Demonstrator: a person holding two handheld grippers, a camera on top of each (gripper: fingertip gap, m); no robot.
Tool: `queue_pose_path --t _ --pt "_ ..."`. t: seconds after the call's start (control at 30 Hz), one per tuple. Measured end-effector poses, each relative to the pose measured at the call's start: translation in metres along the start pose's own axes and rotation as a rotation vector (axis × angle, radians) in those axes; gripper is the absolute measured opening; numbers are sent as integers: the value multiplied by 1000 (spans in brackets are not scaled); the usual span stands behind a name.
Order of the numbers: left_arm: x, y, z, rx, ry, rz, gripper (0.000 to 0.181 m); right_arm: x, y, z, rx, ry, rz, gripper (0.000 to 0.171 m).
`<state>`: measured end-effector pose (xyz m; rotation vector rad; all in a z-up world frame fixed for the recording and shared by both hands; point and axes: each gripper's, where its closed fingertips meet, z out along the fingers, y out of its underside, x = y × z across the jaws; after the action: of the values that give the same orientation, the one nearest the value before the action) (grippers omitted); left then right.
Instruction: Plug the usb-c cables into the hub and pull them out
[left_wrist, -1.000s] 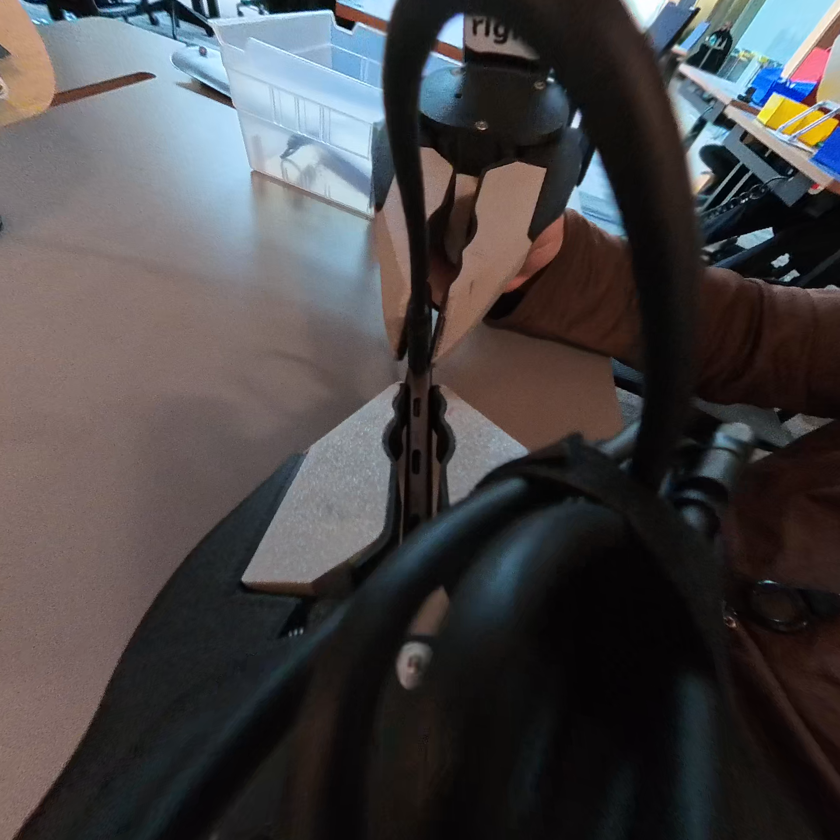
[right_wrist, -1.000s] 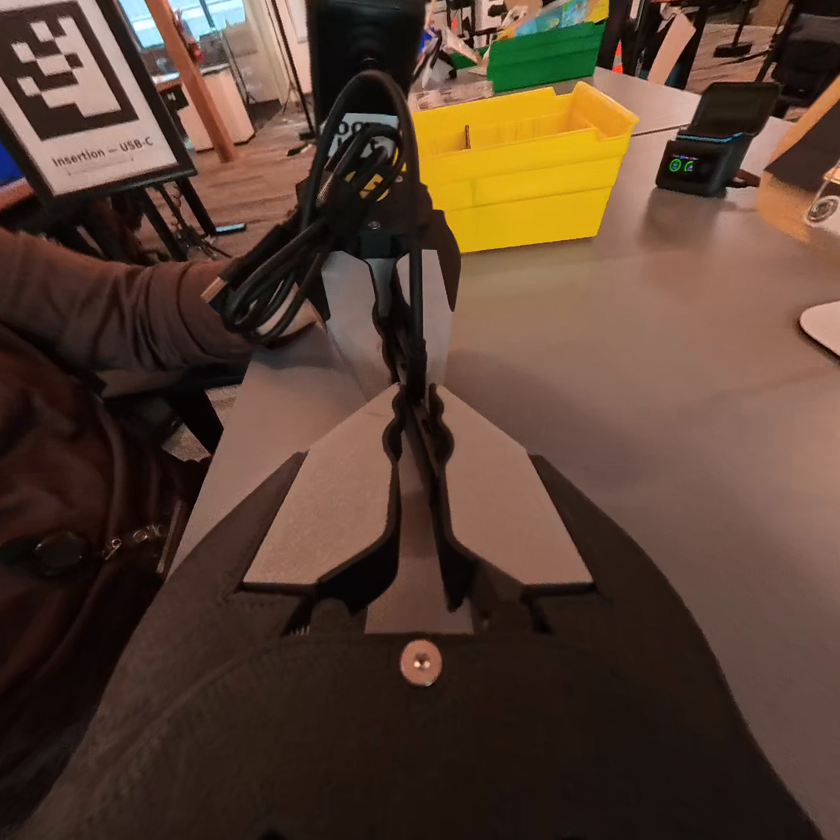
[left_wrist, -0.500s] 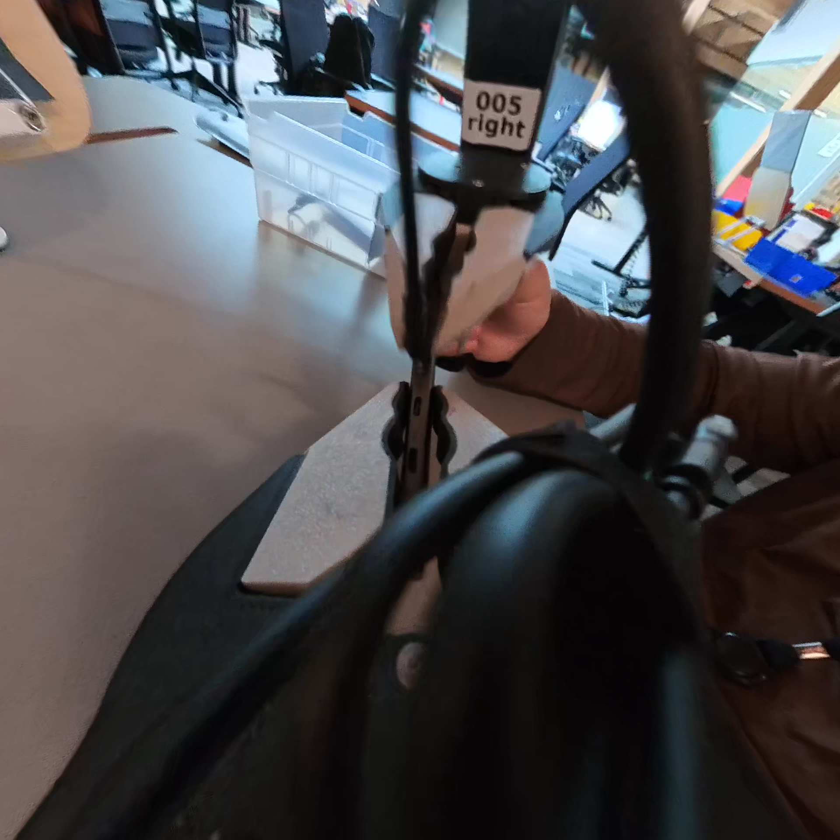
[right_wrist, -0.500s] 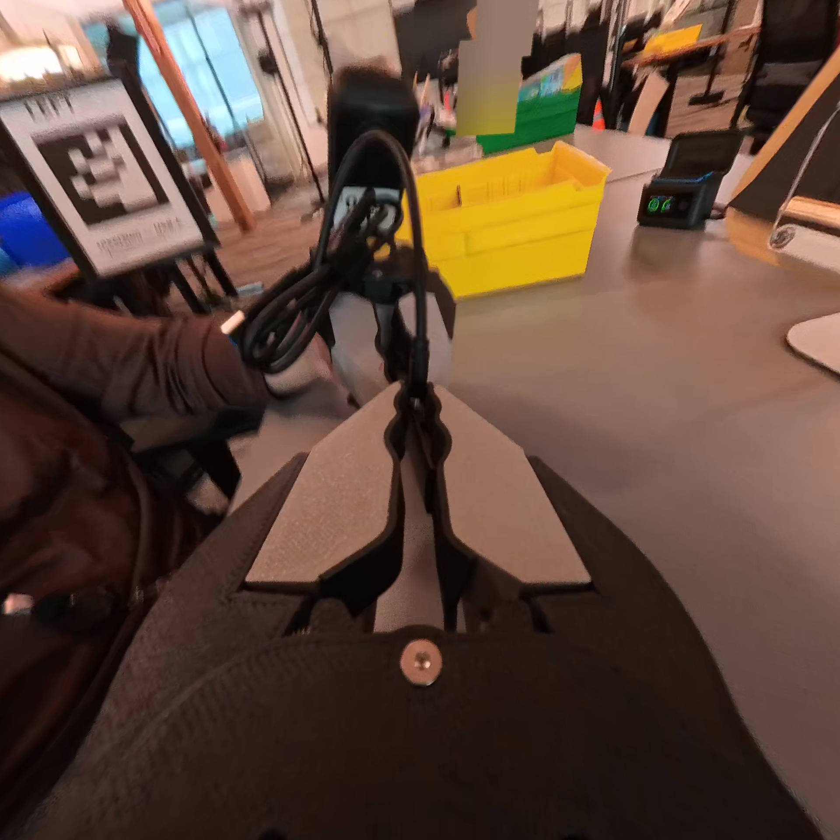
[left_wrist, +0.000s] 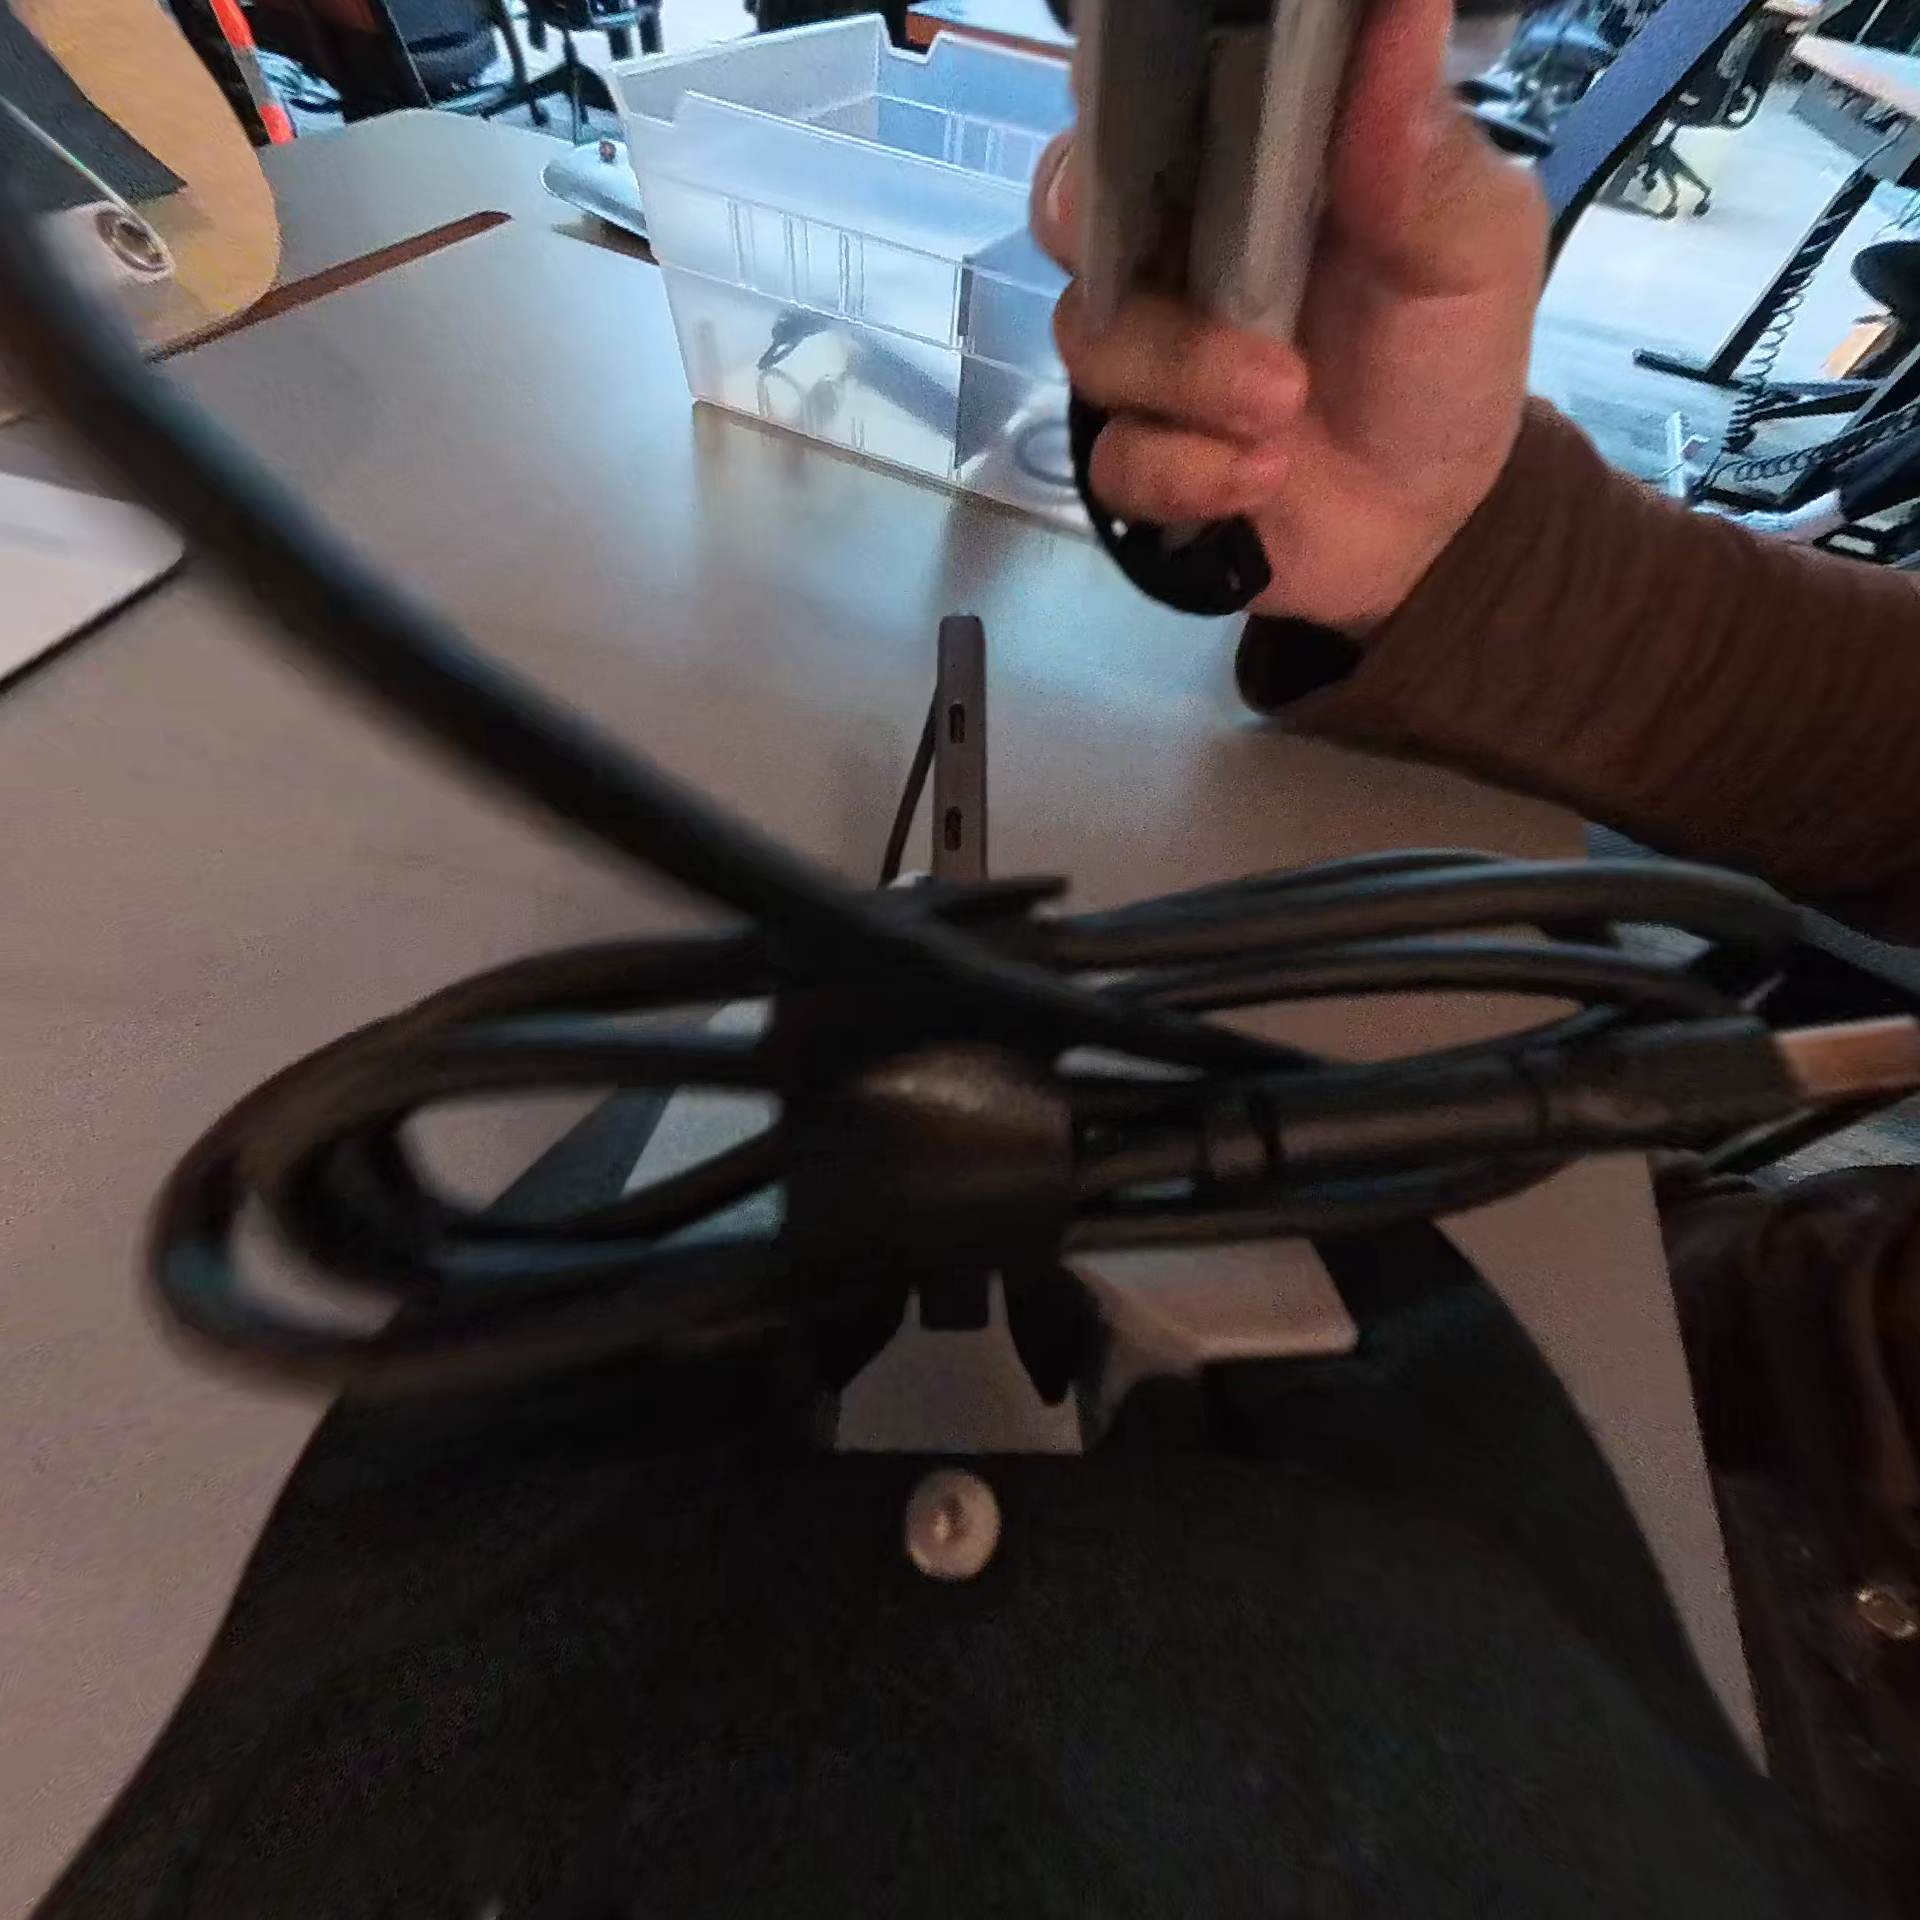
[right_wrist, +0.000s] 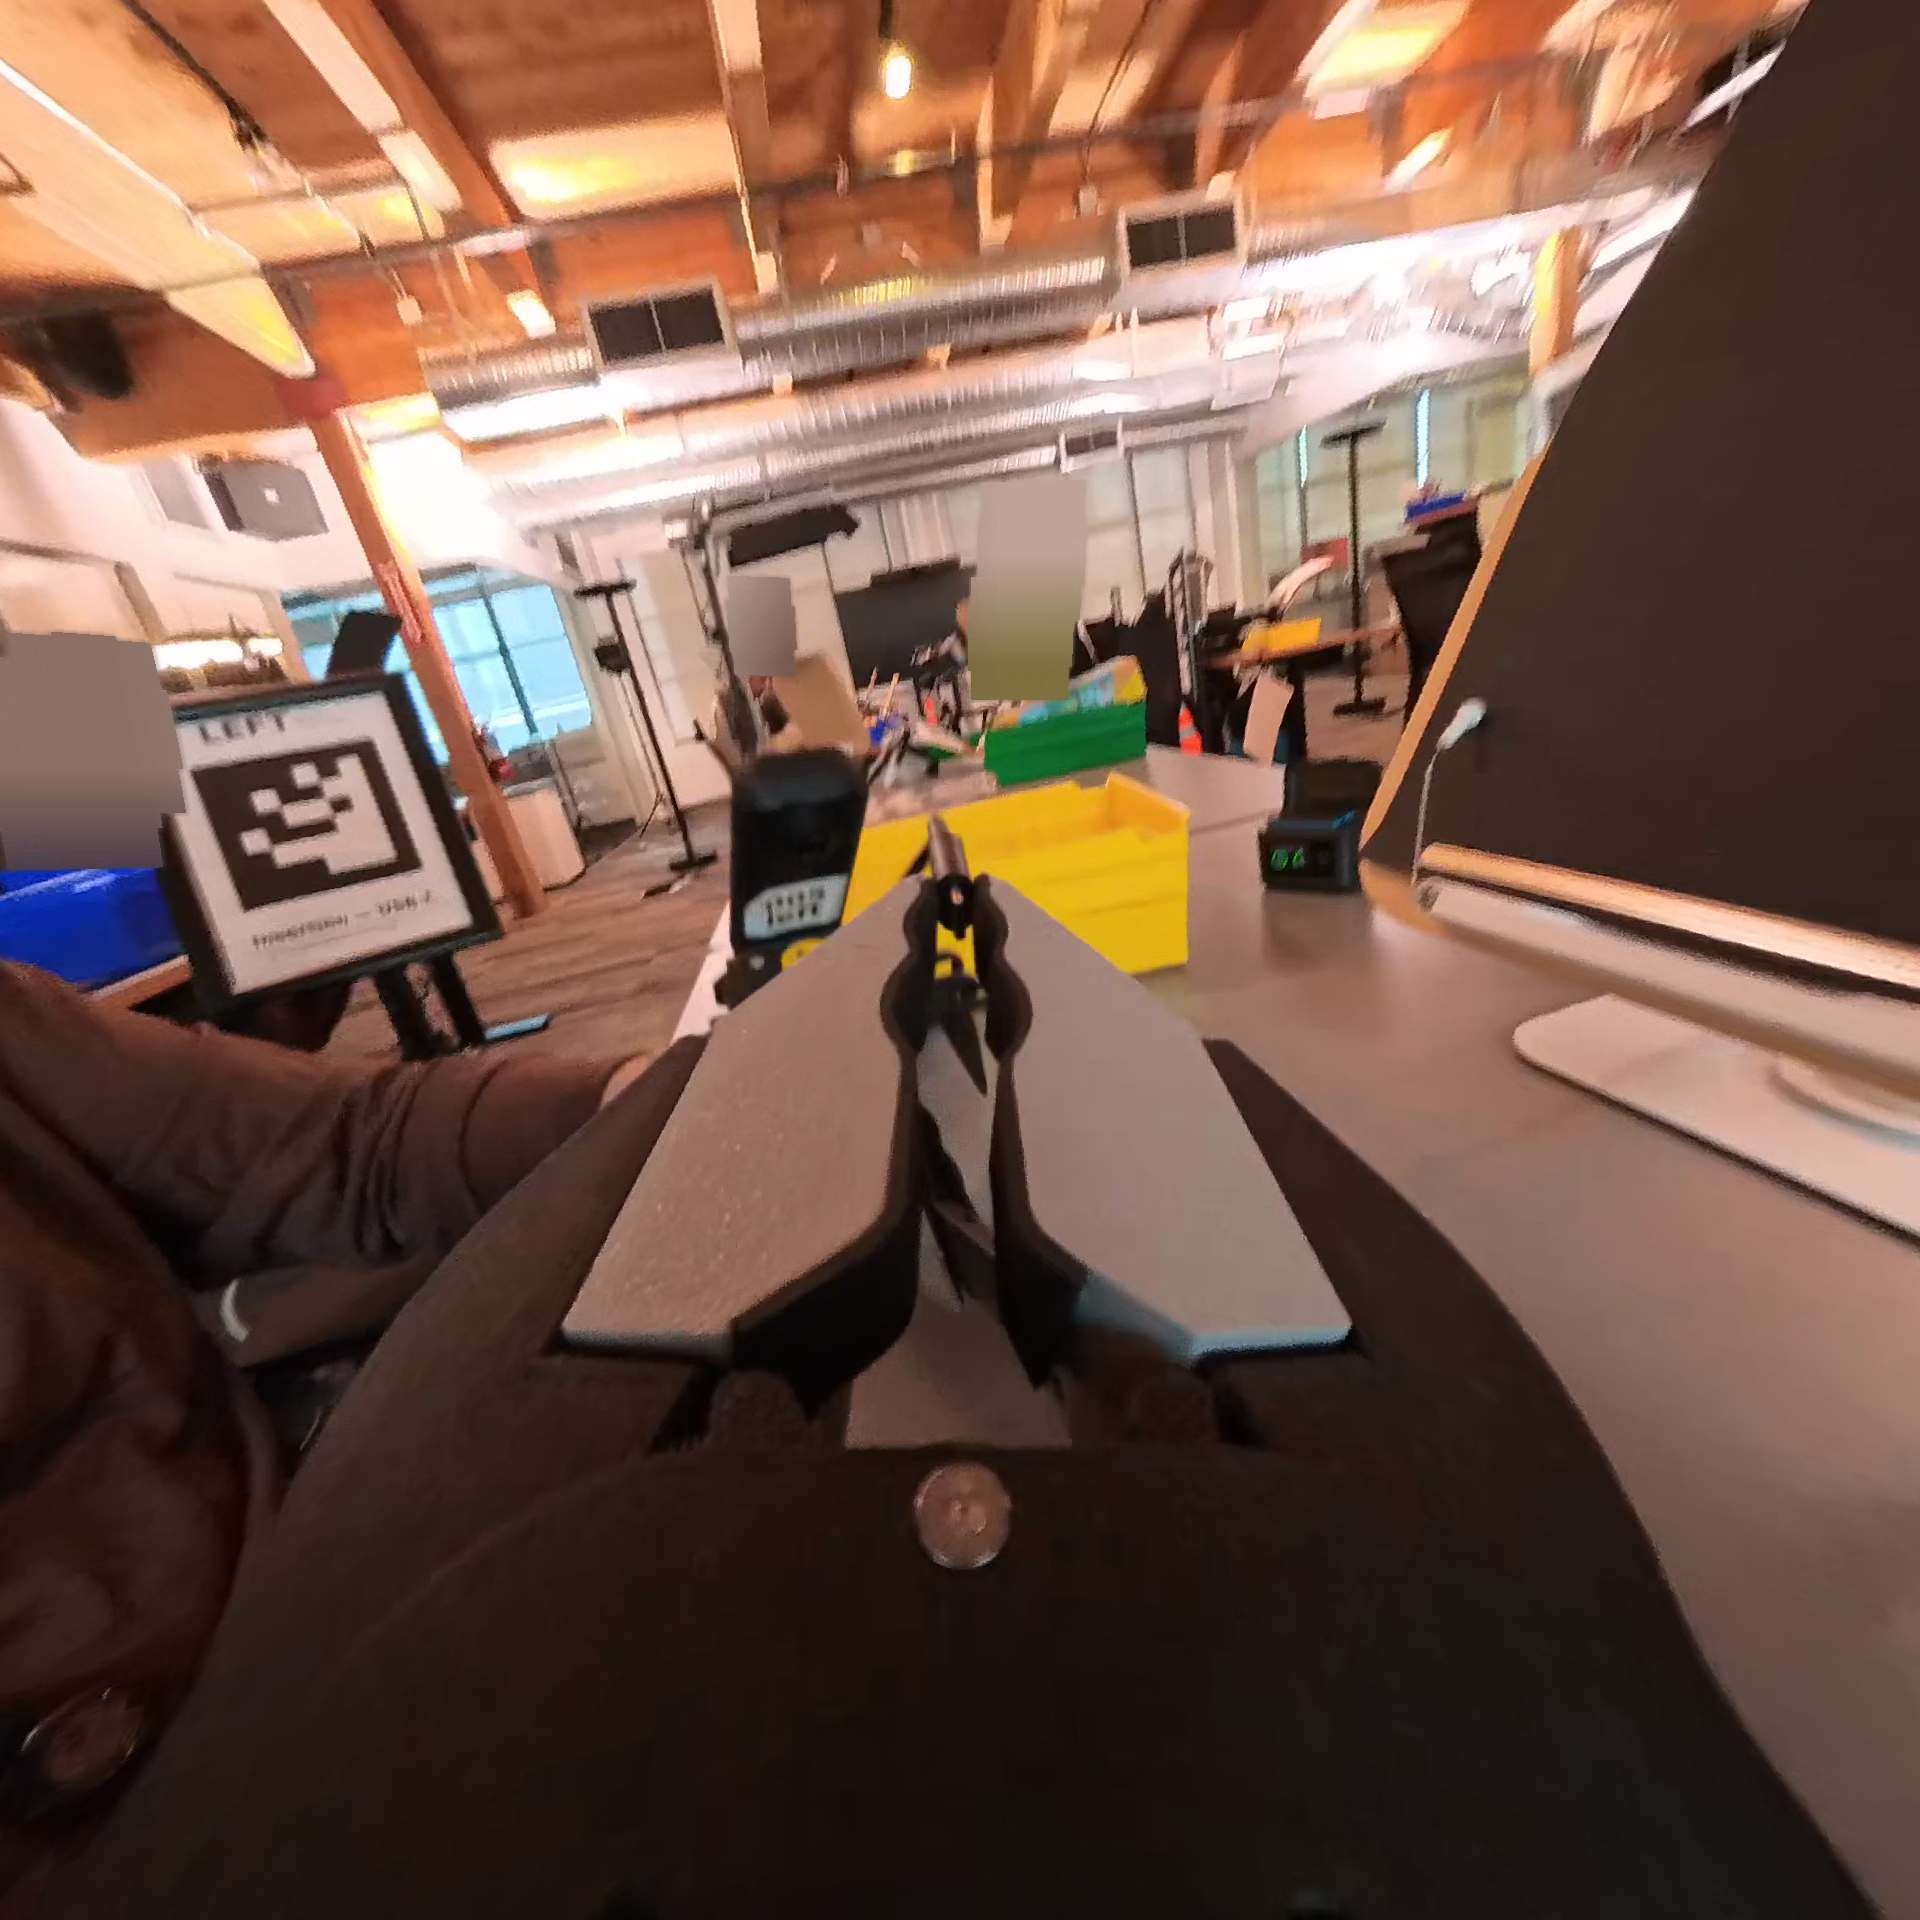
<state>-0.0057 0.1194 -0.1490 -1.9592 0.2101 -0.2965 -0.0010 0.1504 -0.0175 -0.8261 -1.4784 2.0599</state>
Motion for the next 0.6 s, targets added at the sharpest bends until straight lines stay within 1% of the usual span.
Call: queue_pose_path --t 0.03,0.13,0.23,0.33,0.4,0.5,0.6 --pt "-1 -1 0 4 -8 4 6 -3 -10 -7 45 7 -1 3" --pt "-7 -5 -2 34 -31 7 7 -16 -44 -34 146 44 -18 3" --pt "-9 -7 -5 45 -51 35 7 -32 -75 -65 134 128 -103 2" --pt "-6 -11 -6 62 -60 58 7 -30 -105 -103 52 325 -223 2" --pt "-5 -11 -6 59 -60 62 7 -22 -126 -132 14 452 -261 2" --pt "-4 -11 -6 56 -71 84 7 -20 -160 -169 -8 592 -299 1" --pt "-6 -14 -9 68 -89 95 7 -18 -185 -201 -104 771 -433 1"
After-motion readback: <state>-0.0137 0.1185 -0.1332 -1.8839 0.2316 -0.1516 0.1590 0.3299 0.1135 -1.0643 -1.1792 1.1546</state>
